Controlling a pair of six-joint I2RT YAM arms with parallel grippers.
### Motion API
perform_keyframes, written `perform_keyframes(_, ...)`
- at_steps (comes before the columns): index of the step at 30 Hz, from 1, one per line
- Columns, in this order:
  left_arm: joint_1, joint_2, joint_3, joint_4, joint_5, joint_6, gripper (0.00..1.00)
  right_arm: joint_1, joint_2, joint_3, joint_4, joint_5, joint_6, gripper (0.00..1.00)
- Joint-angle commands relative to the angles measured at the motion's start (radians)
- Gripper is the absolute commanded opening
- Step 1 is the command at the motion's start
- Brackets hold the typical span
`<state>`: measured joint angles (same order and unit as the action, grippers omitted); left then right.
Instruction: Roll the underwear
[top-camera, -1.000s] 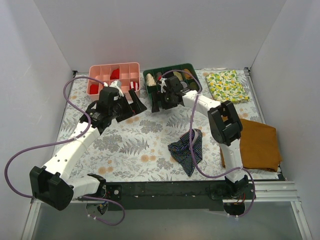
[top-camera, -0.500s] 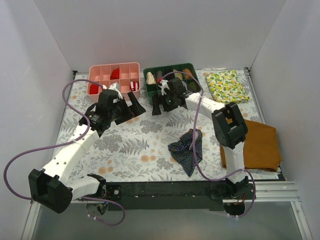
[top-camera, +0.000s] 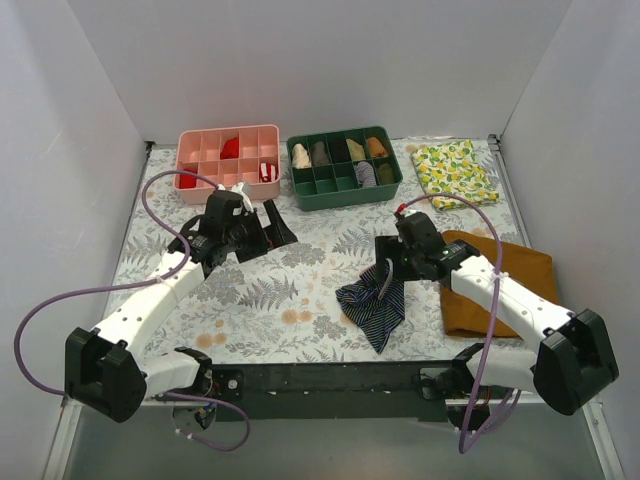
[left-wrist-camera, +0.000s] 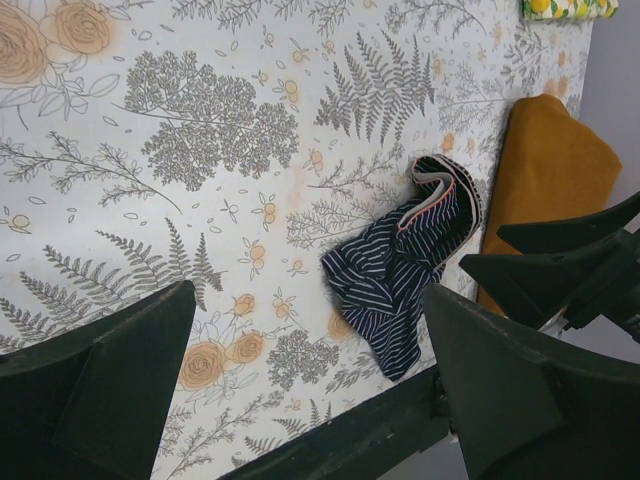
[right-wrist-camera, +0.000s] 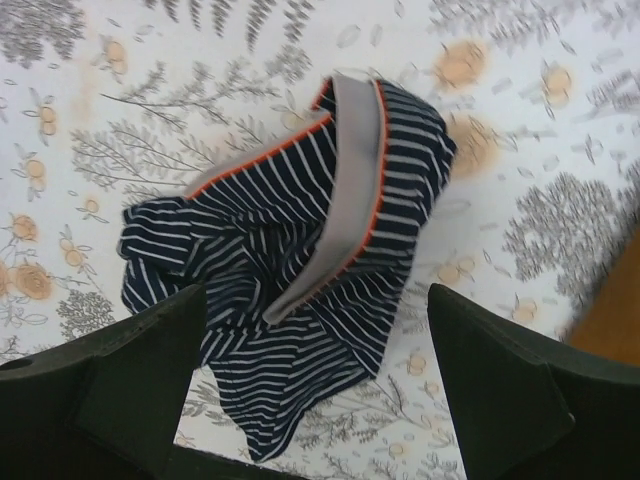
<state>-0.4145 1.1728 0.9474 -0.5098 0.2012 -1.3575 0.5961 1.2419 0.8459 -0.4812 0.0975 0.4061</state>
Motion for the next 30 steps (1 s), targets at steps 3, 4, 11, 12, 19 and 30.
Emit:
perform_keyframes(3,-0.004,0.014,-0.077,0.036,0.096,0.029,0.98,-0.002,-0.111,-0.085,-0.094,0.110,0.206,0.94)
perform_keyframes(4,-0.006,0.014,-0.106,0.045,0.110,0.023,0.98,-0.004,-0.110,-0.111,-0.071,0.088,0.212,0.91)
perform_keyframes(11,-0.053,0.022,-0.188,0.126,0.196,0.011,0.98,-0.002,-0.098,-0.162,0.007,0.018,0.211,0.62)
perform_keyframes(12,-0.059,0.027,-0.196,0.132,0.199,0.012,0.98,-0.002,-0.096,-0.168,0.013,0.007,0.208,0.61)
perform_keyframes(19,-0.086,0.050,-0.217,0.139,0.198,0.015,0.98,-0.002,-0.062,-0.196,0.084,-0.038,0.227,0.64)
perform_keyframes(30,-0.086,0.071,-0.210,0.136,0.179,0.026,0.98,-0.002,-0.002,-0.208,0.133,0.008,0.229,0.33)
